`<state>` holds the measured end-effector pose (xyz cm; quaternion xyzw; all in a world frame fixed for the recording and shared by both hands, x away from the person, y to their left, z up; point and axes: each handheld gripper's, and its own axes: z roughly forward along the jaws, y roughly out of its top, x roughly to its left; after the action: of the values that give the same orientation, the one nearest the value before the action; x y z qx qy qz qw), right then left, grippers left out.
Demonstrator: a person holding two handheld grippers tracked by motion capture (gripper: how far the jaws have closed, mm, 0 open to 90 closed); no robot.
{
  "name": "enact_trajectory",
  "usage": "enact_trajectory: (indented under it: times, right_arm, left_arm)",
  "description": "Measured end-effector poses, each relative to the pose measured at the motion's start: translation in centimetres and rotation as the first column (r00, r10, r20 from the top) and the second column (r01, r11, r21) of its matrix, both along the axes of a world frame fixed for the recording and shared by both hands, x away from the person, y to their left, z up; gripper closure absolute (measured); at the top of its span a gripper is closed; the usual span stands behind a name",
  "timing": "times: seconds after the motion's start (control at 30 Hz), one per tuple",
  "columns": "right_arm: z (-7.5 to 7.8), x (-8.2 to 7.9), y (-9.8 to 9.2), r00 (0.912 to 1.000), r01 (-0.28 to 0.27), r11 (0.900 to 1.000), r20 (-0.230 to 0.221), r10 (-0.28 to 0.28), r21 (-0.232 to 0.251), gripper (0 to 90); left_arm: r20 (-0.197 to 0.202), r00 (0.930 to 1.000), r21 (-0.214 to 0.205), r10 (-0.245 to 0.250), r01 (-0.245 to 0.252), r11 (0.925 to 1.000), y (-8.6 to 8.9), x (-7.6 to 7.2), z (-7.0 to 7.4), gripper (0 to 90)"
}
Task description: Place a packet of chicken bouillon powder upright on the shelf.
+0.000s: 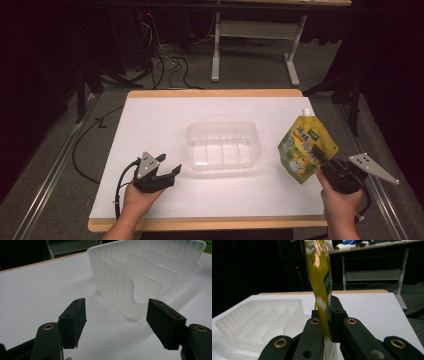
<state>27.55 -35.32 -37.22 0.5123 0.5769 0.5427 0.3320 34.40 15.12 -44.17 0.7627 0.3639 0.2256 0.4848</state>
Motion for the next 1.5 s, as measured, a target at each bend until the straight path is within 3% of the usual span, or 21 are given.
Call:
enact_trajectory:
  times: [0.13,0.43,0.6,1.03,1.23,1.5]
  right_arm:
    - [0.9,0.0,0.7,0.9994,-0.023,0.9995,0.027,0.022,0.022,90.0]
    - [2.2,1.3,2.2,0.9984,-0.046,0.9974,0.036,0.044,0.056,90.0]
    - [3.2,1.7,3.3,0.9974,-0.056,0.9982,0.047,0.055,0.02,90.0]
    - [5.7,2.7,6.0,0.9924,-0.106,0.9943,0.062,0.106,-0.01,90.0]
    - [5.9,3.9,7.5,0.9898,-0.13,0.9915,0.058,0.13,-0.002,90.0]
    - [5.1,6.0,9.1,0.9914,-0.127,0.9919,0.033,0.127,-0.011,90.0]
  left_arm:
    - [-0.005,1.0,-0.005,0.003,-0.003,1.0,0.1,0.1,-0.1,32.7]
    - [-0.002,1.0,-0.004,-0.01,0.01,0.9999,-0.1,-0.1,-0.1,32.7]
    - [-0.005,0.9999,0.0,-0.014,0.014,0.9999,-0.1,0.0,-0.1,32.7]
    - [-0.004,0.9998,-0.007,-0.017,0.017,0.9998,0.0,0.0,-0.1,32.7]
    - [-0.005,0.9999,-0.008,-0.016,0.016,0.9998,0.0,0.1,-0.1,32.7]
    - [0.001,0.9999,-0.008,-0.014,0.014,0.9999,0.1,0.1,-0.1,32.8]
